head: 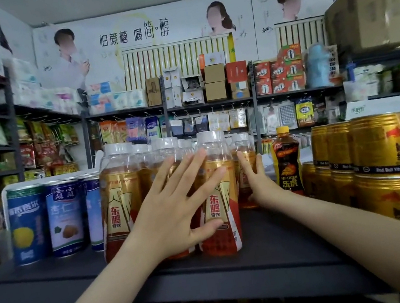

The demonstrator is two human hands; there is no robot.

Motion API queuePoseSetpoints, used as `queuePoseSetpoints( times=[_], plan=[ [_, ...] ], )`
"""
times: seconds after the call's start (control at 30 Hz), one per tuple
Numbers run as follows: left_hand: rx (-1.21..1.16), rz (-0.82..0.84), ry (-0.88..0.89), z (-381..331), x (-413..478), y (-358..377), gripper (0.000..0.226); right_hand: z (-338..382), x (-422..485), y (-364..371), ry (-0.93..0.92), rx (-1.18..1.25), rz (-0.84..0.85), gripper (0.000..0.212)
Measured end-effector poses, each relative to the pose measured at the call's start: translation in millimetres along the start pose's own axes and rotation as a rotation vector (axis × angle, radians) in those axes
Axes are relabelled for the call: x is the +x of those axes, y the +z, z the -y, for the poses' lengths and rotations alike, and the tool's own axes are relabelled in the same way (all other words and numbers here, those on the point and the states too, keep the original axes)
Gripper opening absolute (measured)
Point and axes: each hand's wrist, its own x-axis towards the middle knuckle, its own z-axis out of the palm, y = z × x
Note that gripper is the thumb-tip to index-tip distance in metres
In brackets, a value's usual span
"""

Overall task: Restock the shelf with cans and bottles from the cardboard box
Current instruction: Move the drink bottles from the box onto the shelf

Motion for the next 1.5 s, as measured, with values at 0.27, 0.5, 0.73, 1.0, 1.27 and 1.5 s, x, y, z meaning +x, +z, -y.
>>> queuePoseSetpoints(
  times=[0.27,0.5,0.73,1.0,1.27,1.5],
  plan=[
    [-0.229,0.054,-0.270,-46,-21,-24,0.065,39,-69,-50,-0.093,-0.128,-0.156,0.065],
    [-0.513,-0.015,-0.582,-85,-77,-64,0.050,102,-194,-48,-0.459,0.111,-0.511,0.026],
    [-0.593,0.147,-0.797,-107,-205,-109,0.038,159,-276,74,-0.640,0.305,-0.111,0.025],
    [-0.412,0.808,-1.174,-94,-432,-159,0.054,272,-345,258,-0.718,0.316,0.396,0.029],
    [-0.385,1.285,-1.409,-39,-662,-240,0.058,420,-406,432,-0.664,0.234,0.861,0.046],
    [-0.384,1.609,-1.653,-31,-778,-261,0.057,459,-436,533,-0.518,0.150,1.159,0.057]
  ],
)
